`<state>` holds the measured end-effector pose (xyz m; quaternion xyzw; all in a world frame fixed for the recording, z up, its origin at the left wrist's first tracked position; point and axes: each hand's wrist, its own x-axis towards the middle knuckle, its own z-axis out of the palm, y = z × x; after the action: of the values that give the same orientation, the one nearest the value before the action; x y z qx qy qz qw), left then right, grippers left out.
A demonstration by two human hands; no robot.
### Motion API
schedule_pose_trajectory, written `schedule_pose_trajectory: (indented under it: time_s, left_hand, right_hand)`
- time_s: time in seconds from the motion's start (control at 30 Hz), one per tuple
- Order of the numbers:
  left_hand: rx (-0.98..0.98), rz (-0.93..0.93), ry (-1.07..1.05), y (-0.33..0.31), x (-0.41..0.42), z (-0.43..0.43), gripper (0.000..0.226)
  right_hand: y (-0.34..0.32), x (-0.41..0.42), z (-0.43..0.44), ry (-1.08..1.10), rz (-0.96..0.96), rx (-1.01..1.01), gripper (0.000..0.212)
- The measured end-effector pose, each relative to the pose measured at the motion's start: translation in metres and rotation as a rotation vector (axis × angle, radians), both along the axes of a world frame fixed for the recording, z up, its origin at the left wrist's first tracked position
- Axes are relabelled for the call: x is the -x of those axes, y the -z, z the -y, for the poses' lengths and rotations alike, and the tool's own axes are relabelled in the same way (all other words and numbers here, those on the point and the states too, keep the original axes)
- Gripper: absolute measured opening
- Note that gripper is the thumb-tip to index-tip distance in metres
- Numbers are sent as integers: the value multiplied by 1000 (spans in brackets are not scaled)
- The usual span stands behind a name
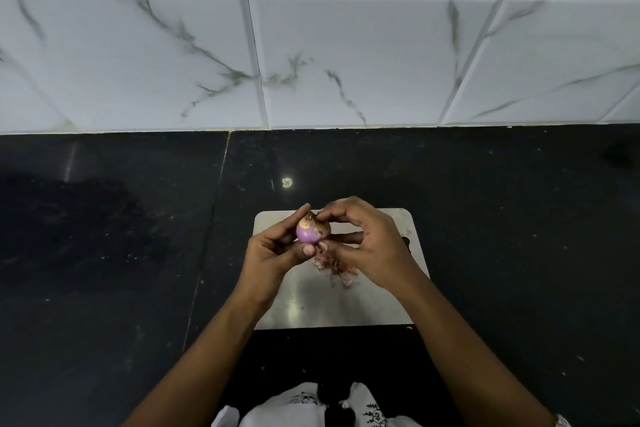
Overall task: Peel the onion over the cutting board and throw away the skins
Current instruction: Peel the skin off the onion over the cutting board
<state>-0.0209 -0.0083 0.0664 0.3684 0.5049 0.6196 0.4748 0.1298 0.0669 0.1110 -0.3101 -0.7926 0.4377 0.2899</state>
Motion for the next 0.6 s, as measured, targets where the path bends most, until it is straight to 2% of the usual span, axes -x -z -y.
schedule_pose_trajectory:
  time_s: [0.1, 0.27, 0.4, 0.6]
  left_hand:
    - [8, -3, 30, -3, 4, 0, 58]
    - [-6, -11, 3, -9, 3, -1, 59]
    - [-25, -31, -52, -8, -3, -1, 55]
    - [-68, -148, -152, -8, -8, 0, 50]
  right_hand:
    - [-1, -2, 0, -3, 37, -18, 32]
    - [-12, -1, 0, 13, 142, -172, 31]
    - [-20, 4, 1, 132, 142, -182, 23]
    - [-26, 12, 4, 231, 283, -249, 18]
